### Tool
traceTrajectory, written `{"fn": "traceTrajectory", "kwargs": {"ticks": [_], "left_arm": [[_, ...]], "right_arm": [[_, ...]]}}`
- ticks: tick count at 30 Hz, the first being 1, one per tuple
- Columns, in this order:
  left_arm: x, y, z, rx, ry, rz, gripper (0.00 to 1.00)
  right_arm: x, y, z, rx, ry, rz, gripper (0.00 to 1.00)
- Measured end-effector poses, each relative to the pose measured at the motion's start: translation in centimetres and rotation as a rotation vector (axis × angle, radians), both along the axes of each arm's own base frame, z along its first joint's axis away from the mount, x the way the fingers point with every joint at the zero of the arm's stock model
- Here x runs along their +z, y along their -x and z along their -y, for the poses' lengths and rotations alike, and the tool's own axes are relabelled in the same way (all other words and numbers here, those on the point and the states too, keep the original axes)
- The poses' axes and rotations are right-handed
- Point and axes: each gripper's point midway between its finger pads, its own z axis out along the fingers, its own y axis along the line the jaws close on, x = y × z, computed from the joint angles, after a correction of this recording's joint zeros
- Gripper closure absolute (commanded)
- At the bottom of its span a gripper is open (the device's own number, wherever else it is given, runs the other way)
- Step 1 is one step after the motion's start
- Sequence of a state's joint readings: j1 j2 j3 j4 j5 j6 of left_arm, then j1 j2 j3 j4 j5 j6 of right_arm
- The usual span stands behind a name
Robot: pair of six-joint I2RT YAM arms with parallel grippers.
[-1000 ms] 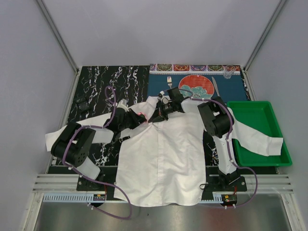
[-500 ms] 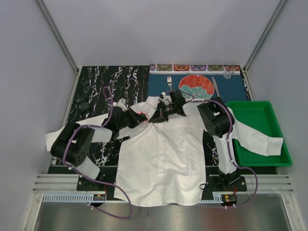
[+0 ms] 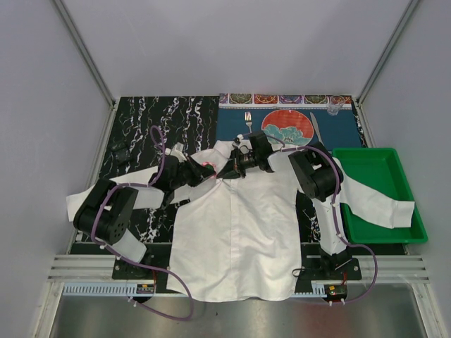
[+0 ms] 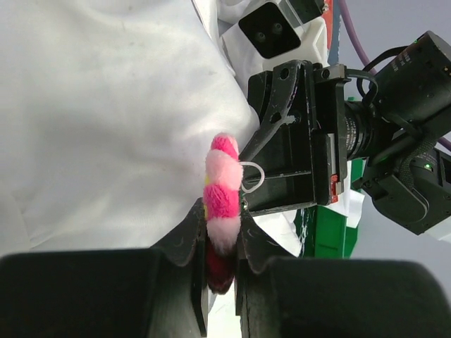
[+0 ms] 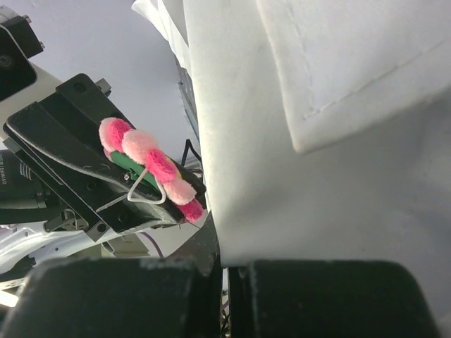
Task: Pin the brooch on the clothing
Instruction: Pin the brooch to the clothes.
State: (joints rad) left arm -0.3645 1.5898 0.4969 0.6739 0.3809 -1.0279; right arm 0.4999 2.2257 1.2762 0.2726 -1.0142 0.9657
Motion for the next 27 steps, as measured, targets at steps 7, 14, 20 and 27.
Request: {"fn": "traceTrajectory", "kwargs": {"ticks": [7,14,20,27], "left_arm": [[-0.3,-0.1,-0.5,0.017,-0.032,0.002,1.00],[-0.4,-0.2,-0.5,0.027,-0.041,0.009,1.00],[-0.2,-0.2,0.0,0.027,-0.046,0.024,1.00],[0.3,-0.1,0.7,0.016,-0.039,0.048,1.00]], "right_arm": [[0.3,-0.1,-0.1,-0.010,-0.012,-0.007,1.00],[0.3,-0.2,-0.2,-0.012,-0.015,-0.006,1.00],[0.3,-0.1,-0.1,-0.013,-0.012,-0.011,1.00],[0.2,-0.1,-0.1,-0.013,-0.011,-0.013,1.00]]}}
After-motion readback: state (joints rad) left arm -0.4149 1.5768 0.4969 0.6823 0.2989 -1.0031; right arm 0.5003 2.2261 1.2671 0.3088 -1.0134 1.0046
